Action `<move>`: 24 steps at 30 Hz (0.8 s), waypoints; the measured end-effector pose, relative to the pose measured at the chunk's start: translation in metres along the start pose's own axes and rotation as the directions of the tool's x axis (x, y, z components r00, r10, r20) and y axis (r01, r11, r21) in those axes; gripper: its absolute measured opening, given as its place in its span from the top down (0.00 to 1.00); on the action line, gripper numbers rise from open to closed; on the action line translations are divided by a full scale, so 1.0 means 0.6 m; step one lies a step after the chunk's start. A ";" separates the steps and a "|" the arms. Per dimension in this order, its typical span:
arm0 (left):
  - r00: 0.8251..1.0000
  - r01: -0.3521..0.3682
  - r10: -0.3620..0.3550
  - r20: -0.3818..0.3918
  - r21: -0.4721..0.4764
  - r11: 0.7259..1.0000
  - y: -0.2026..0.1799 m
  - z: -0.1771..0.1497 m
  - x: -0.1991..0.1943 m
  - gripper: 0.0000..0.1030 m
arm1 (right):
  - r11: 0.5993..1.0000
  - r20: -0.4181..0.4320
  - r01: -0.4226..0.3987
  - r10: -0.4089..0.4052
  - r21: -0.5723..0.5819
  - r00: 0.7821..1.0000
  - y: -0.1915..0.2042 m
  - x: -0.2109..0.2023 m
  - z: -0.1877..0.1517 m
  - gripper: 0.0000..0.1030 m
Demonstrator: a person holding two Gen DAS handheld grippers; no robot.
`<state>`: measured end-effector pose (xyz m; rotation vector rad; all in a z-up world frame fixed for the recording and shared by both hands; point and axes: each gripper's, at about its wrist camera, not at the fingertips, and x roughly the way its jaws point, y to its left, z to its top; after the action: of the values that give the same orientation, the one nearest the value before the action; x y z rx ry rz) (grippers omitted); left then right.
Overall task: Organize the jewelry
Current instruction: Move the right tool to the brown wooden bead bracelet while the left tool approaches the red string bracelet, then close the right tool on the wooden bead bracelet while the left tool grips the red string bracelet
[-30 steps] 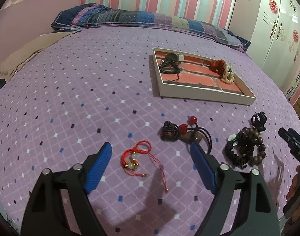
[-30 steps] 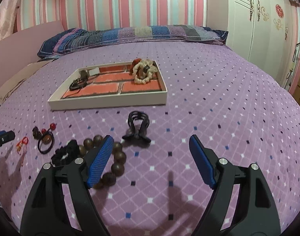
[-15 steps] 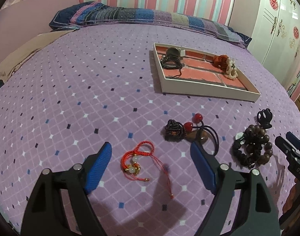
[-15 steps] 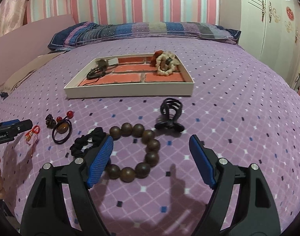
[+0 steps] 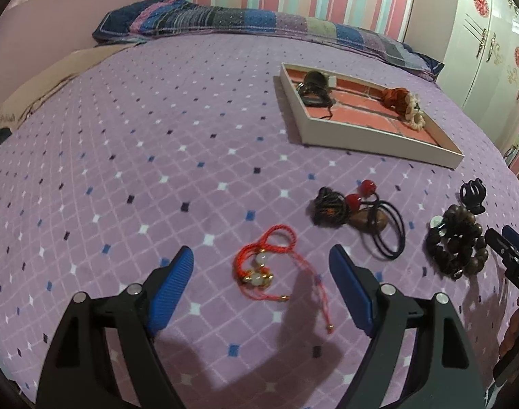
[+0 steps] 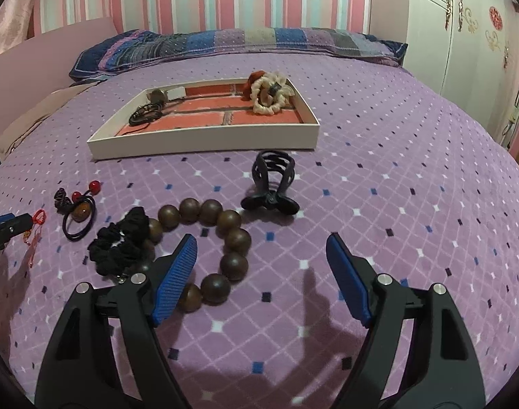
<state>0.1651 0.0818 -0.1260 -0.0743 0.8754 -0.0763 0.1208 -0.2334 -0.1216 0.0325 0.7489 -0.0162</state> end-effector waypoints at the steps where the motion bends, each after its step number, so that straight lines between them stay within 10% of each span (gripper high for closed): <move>1: 1.000 -0.004 0.004 -0.006 -0.003 1.000 0.002 0.000 0.003 0.22 | 1.000 -0.001 0.001 -0.001 0.001 1.000 0.000 0.001 -0.001 0.26; 17: 1.000 -0.011 0.012 -0.018 0.036 0.999 0.007 -0.002 0.029 0.56 | 0.999 -0.070 -0.032 0.032 -0.003 0.997 0.007 0.047 -0.007 0.40; 24: 1.000 -0.001 0.001 -0.018 0.007 1.000 0.020 0.005 0.031 0.80 | 0.997 -0.067 -0.068 0.065 -0.042 0.996 0.024 0.054 -0.003 0.72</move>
<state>0.1796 0.0919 -0.1394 -0.0668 0.8929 -0.0789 0.1434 -0.2188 -0.1447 0.0158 0.8134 0.0654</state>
